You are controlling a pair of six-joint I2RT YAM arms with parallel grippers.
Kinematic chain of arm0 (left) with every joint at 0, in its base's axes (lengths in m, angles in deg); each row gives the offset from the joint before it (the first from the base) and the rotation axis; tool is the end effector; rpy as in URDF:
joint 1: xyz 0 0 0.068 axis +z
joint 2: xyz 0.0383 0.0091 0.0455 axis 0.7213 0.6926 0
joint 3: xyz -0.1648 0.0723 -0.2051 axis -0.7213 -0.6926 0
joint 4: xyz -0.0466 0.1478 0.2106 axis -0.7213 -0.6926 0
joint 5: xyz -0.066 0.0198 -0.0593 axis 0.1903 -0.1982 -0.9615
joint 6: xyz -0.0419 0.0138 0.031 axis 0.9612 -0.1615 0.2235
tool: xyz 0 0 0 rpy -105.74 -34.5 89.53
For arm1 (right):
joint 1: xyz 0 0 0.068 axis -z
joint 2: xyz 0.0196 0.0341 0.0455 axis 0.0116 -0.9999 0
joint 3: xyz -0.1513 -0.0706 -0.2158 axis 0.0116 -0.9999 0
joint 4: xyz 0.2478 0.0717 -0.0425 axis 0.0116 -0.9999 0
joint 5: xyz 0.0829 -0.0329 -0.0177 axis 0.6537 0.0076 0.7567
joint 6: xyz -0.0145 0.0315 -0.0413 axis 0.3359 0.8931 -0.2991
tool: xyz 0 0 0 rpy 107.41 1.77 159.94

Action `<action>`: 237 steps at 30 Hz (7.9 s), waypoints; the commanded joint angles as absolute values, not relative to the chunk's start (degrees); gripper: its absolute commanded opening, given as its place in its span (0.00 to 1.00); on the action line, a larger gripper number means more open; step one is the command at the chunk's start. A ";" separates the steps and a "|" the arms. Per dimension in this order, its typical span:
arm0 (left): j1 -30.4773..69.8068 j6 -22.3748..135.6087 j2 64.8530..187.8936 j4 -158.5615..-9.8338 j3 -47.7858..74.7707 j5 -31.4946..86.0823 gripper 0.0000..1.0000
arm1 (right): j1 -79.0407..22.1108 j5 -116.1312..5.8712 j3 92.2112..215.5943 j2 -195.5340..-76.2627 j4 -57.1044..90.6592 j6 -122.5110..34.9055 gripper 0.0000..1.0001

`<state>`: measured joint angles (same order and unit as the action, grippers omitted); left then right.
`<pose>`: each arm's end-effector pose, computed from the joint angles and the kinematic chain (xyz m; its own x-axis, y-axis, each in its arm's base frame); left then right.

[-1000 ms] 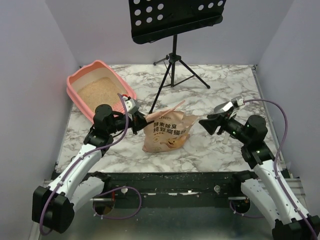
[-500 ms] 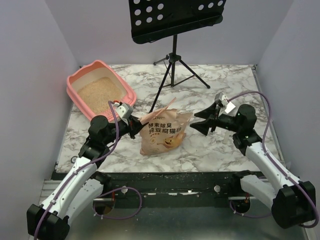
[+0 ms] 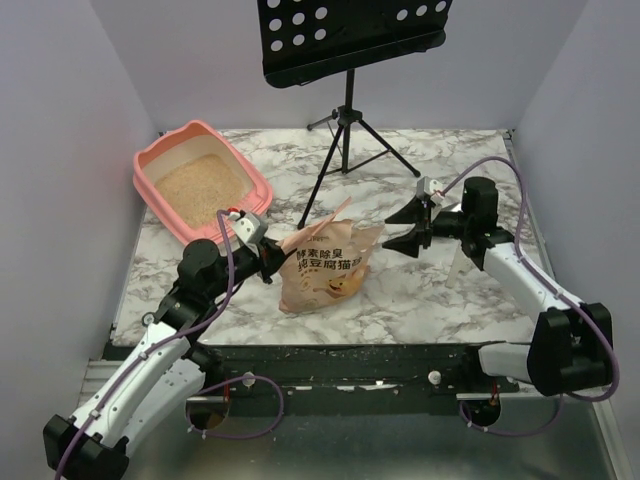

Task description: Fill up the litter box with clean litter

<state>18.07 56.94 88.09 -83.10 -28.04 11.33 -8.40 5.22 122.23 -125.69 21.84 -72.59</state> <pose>0.1395 -0.0910 0.2987 -0.2125 -0.0997 -0.9720 0.7634 0.6041 -0.2289 0.2514 0.0735 0.2722 -0.0109 -0.1437 -0.9896 -0.9806 0.1955 -0.0176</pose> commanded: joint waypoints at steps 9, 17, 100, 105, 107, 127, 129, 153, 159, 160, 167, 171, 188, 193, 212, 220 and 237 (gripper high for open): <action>16.37 55.58 86.74 -83.14 -26.07 13.23 0.00 | -7.78 15.97 125.38 -134.36 18.07 -82.08 0.72; 16.37 54.79 88.14 -84.10 -25.63 12.79 0.00 | -7.86 21.69 124.06 -137.43 34.49 -72.08 0.72; 16.72 76.58 95.09 -93.77 -26.24 3.38 0.00 | -12.43 -13.99 101.92 -103.78 20.98 -17.15 0.01; 17.07 77.99 92.46 -99.83 -26.77 5.33 0.00 | -11.21 -12.85 96.56 -99.65 18.09 -10.99 0.01; 17.25 80.09 91.49 -100.19 -27.82 3.05 0.00 | -11.12 -13.02 96.29 -96.93 13.61 -10.63 0.01; 20.85 90.92 93.77 -107.56 -34.42 -14.72 0.00 | -11.03 -11.08 96.01 -78.90 -19.69 -11.14 0.01; 21.46 90.92 92.55 -110.10 -34.16 -13.84 0.00 | -11.03 -13.80 97.42 -78.46 -24.53 -12.91 0.01; 24.89 84.32 91.75 -123.30 -33.45 -8.30 0.00 | -11.03 -25.16 107.52 -79.67 -29.48 -21.78 0.31; 24.89 85.20 92.19 -122.25 -33.28 -8.04 0.00 | -11.12 -20.84 111.83 -82.42 -22.45 -23.63 0.44; 24.89 85.38 92.45 -121.81 -33.45 -8.13 0.00 | -11.12 -21.20 112.97 -82.33 -21.57 -23.90 0.44; 24.98 86.08 93.94 -121.28 -32.93 -7.69 0.00 | -16.45 -16.89 116.85 -90.75 -13.14 -26.80 0.44; 25.07 86.43 94.30 -120.93 -33.10 -7.78 0.00 | -27.35 -22.15 117.90 -97.69 -5.67 -25.92 0.44; 25.42 86.52 94.21 -121.46 -33.28 -6.72 0.00 | -58.56 -42.28 134.08 -113.97 -22.08 -48.59 0.47; 25.77 86.35 94.30 -121.28 -33.28 -7.25 0.00 | -67.87 -50.89 133.73 -112.65 -25.43 -49.39 0.50; 26.83 86.08 93.95 -120.67 -33.36 -8.74 0.00 | -78.97 -71.12 134.26 -120.47 -26.04 -52.46 0.60; 27.53 86.52 94.29 -119.70 -32.66 -8.92 0.00 | -78.88 -69.63 131.71 -123.45 -24.90 -51.85 0.56; 27.62 82.59 98.86 -114.25 -26.00 -7.96 0.05 | -75.46 -71.30 131.44 -124.79 -26.83 -51.41 0.01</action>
<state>26.72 86.55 97.12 -116.74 -31.59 -11.82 -77.77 -71.13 130.58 -125.84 -23.86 -51.55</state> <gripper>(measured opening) 0.008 0.016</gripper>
